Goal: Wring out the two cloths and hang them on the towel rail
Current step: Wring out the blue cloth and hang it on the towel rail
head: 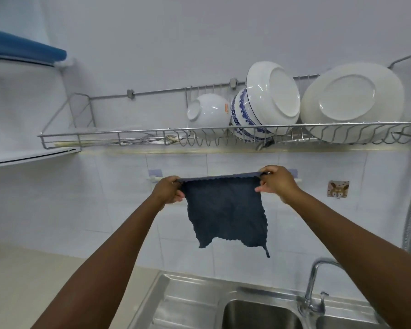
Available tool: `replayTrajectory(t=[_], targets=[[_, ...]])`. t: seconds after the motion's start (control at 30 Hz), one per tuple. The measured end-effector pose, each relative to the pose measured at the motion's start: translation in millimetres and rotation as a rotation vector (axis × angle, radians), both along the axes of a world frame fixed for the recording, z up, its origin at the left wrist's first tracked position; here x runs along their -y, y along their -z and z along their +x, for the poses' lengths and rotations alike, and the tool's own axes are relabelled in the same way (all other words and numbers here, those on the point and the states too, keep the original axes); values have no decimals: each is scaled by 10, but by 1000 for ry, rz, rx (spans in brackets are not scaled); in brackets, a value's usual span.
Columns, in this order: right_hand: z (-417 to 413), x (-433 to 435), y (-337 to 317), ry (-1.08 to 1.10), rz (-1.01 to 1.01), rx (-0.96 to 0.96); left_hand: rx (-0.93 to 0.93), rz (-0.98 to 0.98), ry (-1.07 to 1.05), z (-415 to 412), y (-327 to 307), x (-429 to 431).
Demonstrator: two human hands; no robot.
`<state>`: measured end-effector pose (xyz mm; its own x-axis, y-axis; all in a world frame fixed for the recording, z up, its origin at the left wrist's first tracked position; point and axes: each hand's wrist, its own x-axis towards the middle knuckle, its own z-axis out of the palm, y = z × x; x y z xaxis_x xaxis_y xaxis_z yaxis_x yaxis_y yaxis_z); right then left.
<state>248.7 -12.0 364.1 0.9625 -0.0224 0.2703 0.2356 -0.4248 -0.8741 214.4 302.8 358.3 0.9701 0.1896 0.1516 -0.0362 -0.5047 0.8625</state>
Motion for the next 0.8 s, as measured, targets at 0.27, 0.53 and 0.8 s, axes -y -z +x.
replayTrajectory(t=[0.27,0.53,0.8], targets=[[753,-504,-174,114,90,55,232,-93,76,742,-160,-207],[1026,-609,130,146,-569,0,128,639,34,1190,319,-365],[1115,-677,85,308,-780,-8,85,405,-411,1387,192,-557]])
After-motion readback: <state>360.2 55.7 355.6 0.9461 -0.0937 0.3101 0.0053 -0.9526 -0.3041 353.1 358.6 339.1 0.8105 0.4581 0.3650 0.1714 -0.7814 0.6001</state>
